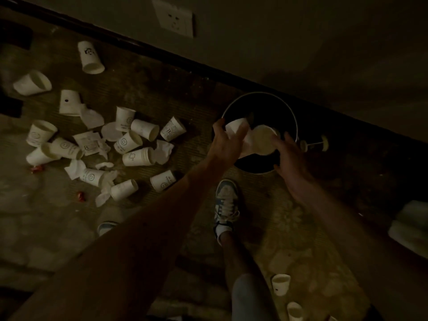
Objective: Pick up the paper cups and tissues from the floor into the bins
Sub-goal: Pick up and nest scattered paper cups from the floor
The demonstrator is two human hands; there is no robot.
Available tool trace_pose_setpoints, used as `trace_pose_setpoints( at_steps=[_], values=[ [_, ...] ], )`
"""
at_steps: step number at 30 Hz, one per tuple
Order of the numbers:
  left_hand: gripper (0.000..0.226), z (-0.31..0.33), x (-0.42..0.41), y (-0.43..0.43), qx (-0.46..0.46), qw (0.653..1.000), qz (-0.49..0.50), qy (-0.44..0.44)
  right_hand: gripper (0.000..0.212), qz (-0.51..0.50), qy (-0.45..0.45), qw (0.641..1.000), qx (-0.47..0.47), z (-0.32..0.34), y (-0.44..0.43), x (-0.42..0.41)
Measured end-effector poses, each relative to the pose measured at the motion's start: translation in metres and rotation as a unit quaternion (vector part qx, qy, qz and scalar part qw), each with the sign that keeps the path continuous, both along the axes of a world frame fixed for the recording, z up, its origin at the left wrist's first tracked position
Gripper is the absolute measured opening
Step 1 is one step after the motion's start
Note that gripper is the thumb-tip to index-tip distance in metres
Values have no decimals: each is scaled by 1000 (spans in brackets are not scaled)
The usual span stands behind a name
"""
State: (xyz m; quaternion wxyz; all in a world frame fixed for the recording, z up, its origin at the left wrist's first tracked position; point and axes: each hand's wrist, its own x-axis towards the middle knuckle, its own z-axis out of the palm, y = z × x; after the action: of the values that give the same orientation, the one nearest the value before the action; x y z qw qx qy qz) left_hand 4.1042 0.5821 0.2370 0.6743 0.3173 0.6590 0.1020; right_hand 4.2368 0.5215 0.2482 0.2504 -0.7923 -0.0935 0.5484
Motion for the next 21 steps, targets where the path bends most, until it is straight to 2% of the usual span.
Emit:
trace_pose_setpoints(
  at_steps=[2, 3, 6, 8, 11, 13, 15, 18, 21],
  values=[
    [63, 1, -7, -2, -13, 1000, -11, -18, 63, 27, -29, 999, 9, 1, -4, 0],
    [59, 2, -13, -3, -15, 999, -28, -19, 54, 44, -45, 998, 17, 3, -7, -1],
    [32, 8, -39, -8, 13, 996, -84, -6, 7, 109, -47, 992, 36, 8, -15, -12],
    [14, 16, -64, -9, 82, 988, -125, 33, 11, 175, -26, 983, 48, 16, -21, -31],
    [22, 39, -114, -11, 161, 966, -184, 90, 6, 250, 11, 966, 66, 31, -27, -72],
    [24, 52, -154, -18, 181, 957, -204, 97, 23, 297, 29, 952, 72, 38, -31, -104],
    [22, 57, -196, -29, 176, 954, -220, 101, 27, 337, 44, 938, 64, 37, -37, -136],
    [16, 48, -258, -52, 142, 955, -237, 111, 12, 386, 46, 920, 51, 22, -46, -179],
    [22, 23, -303, -78, 118, 963, -212, 113, 20, 431, 23, 901, 35, -3, -51, -210]
  ],
)
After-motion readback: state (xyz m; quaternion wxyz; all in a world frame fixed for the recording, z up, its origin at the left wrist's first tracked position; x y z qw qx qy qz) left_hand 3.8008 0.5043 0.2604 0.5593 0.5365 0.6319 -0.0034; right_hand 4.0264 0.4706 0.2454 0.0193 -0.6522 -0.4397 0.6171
